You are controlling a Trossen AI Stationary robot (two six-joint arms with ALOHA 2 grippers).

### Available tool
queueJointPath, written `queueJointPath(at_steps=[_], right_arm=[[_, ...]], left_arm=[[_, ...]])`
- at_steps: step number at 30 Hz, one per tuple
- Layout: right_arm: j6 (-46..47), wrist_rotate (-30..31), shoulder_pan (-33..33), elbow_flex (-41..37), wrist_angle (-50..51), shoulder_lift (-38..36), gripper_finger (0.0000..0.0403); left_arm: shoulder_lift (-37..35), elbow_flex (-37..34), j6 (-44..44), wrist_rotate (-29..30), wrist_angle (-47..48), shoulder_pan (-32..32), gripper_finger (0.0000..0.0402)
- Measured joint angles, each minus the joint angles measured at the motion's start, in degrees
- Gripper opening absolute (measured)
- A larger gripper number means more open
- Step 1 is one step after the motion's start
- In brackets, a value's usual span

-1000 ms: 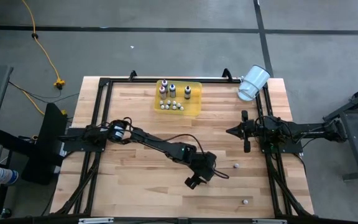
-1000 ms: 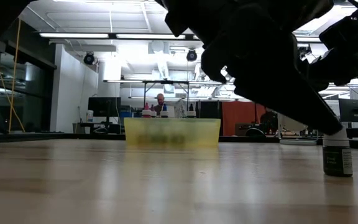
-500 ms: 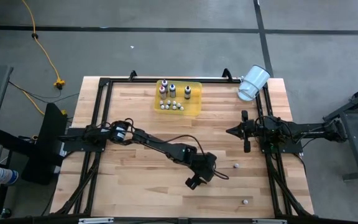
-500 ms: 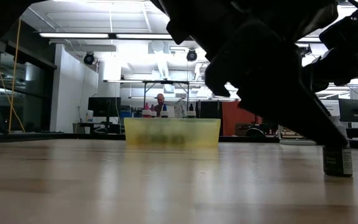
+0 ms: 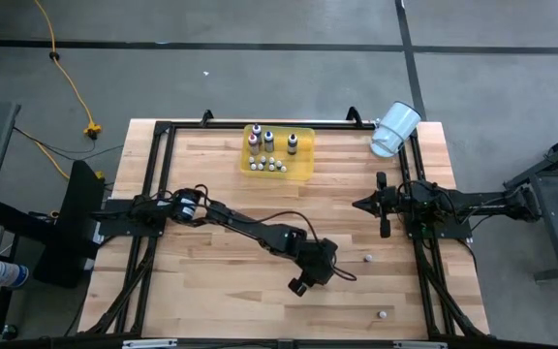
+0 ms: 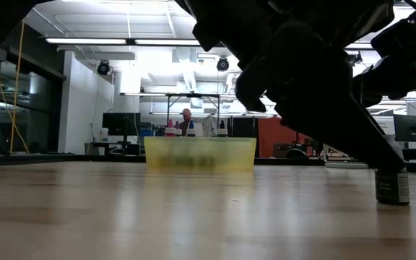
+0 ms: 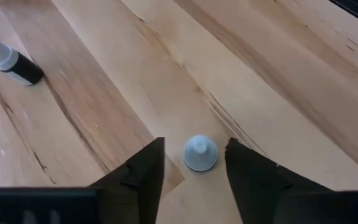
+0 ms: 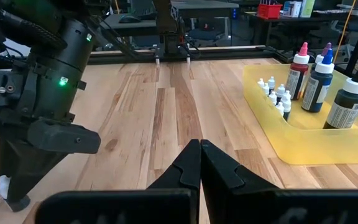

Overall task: Pick & Place food coloring
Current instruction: Put the bottom small green food coloring into the yellow container

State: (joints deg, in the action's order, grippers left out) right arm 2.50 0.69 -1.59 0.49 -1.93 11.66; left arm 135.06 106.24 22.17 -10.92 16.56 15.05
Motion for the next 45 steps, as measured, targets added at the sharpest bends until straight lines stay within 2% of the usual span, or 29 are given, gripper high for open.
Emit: queueJointPath(at_steps=[7,41,45], right_arm=[[0.0,0.0,0.0,0.0,0.0,0.0,0.0],[0.0,0.0,0.0,0.0,0.0,0.0,0.0],[0.0,-0.01,-0.01,0.02,0.0,-0.02,0.0]], left_arm=[[0.0,0.0,-1.3,-0.02,-0.07,0.0,0.0128],[1.05,0.03,-5.14,-1.4,-3.05,0.0,0.0126],[1.05,0.02,-5.14,-0.79,-2.93,0.0,0.0102]])
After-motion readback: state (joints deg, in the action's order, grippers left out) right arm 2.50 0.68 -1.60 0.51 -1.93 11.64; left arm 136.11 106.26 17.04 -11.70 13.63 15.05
